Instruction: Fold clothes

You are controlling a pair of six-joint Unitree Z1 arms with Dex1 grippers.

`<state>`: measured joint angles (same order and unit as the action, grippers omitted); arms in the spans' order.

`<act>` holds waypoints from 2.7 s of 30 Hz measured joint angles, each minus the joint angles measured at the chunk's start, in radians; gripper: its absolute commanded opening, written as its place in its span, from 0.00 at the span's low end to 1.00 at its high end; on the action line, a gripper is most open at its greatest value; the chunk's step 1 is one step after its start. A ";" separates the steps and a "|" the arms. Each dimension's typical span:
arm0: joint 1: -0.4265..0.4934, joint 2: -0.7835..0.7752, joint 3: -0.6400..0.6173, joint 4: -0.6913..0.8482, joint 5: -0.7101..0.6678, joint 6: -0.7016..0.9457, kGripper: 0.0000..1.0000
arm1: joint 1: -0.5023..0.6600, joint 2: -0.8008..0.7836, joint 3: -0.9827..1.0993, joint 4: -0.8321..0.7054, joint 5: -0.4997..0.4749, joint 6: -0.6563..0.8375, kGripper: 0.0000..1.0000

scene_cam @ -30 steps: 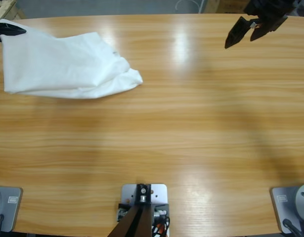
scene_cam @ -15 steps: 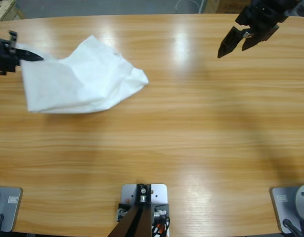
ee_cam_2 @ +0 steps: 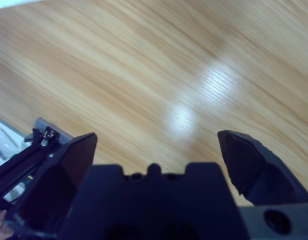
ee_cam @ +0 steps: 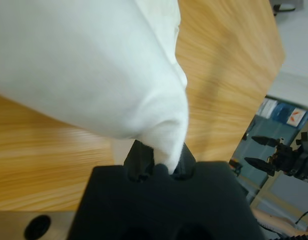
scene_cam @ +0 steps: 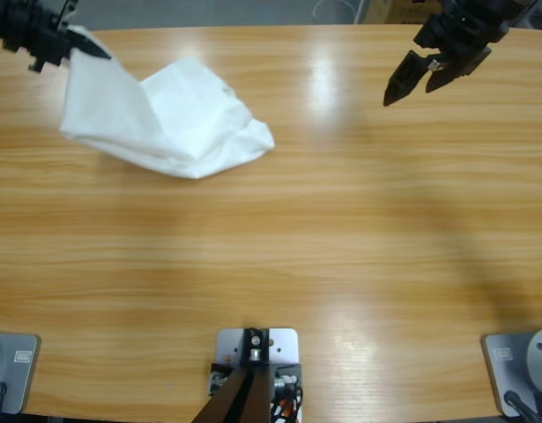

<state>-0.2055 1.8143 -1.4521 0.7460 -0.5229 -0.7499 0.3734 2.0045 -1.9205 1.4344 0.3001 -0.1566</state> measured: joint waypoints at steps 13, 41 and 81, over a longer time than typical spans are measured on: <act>-0.091 0.157 -0.181 0.128 0.000 0.009 0.00 | 0.007 0.000 0.000 -0.003 0.016 -0.003 0.99; -0.214 0.596 -0.882 0.563 -0.016 0.066 1.00 | 0.057 0.004 0.025 -0.003 0.022 -0.006 0.99; -0.265 0.818 -1.182 0.757 -0.004 0.267 1.00 | 0.093 -0.013 0.073 -0.022 0.023 -0.014 0.98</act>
<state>-0.4702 2.6327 -2.6337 1.5030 -0.5269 -0.4830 0.4660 1.9914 -1.8476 1.4119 0.3226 -0.1702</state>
